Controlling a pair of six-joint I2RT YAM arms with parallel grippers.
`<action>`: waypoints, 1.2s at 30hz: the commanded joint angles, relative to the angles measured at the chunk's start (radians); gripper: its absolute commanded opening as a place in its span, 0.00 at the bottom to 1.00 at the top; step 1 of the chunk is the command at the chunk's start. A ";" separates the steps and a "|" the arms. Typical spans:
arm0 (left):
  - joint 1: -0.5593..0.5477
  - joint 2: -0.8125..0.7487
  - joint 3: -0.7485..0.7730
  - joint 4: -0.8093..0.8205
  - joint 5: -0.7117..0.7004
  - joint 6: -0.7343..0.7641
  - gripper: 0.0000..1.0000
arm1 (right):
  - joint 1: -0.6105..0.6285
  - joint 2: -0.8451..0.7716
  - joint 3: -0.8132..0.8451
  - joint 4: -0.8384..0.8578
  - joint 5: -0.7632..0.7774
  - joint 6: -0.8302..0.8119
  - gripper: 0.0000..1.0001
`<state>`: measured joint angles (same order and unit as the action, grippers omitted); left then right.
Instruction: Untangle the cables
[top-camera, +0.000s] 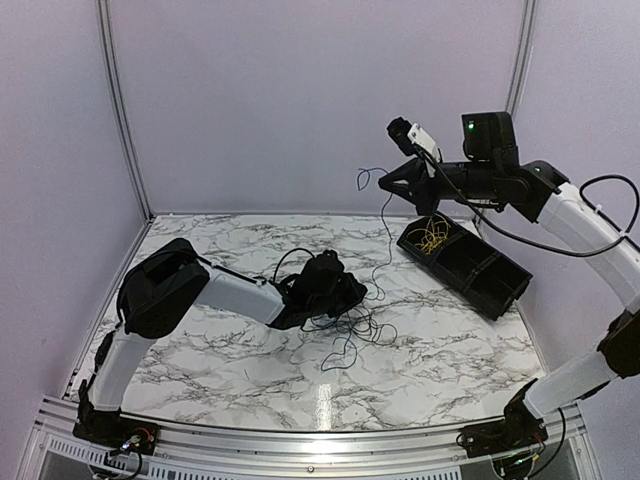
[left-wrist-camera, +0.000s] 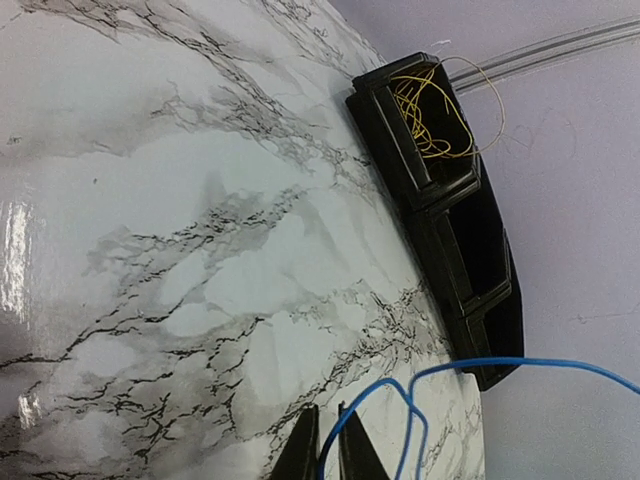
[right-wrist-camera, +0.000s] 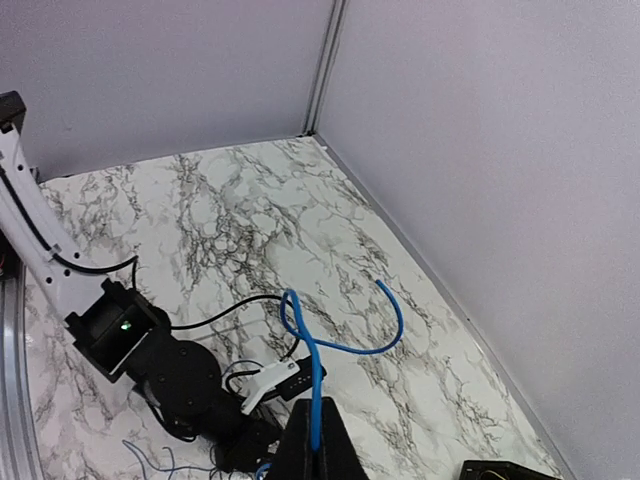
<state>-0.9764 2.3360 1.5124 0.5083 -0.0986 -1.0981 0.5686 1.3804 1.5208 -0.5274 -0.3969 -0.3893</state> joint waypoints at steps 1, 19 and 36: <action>0.022 0.045 0.023 0.018 -0.020 -0.010 0.11 | 0.007 -0.034 0.107 -0.052 -0.230 0.062 0.00; 0.042 0.102 0.077 0.017 0.012 -0.027 0.20 | -0.094 -0.010 0.646 -0.150 -0.212 0.071 0.00; 0.056 -0.257 -0.072 -0.070 0.045 0.410 0.42 | -0.203 -0.082 0.177 0.129 0.378 -0.073 0.00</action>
<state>-0.9367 2.2456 1.4933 0.4973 -0.0238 -0.8051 0.3862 1.3350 1.7145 -0.4950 -0.1314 -0.4149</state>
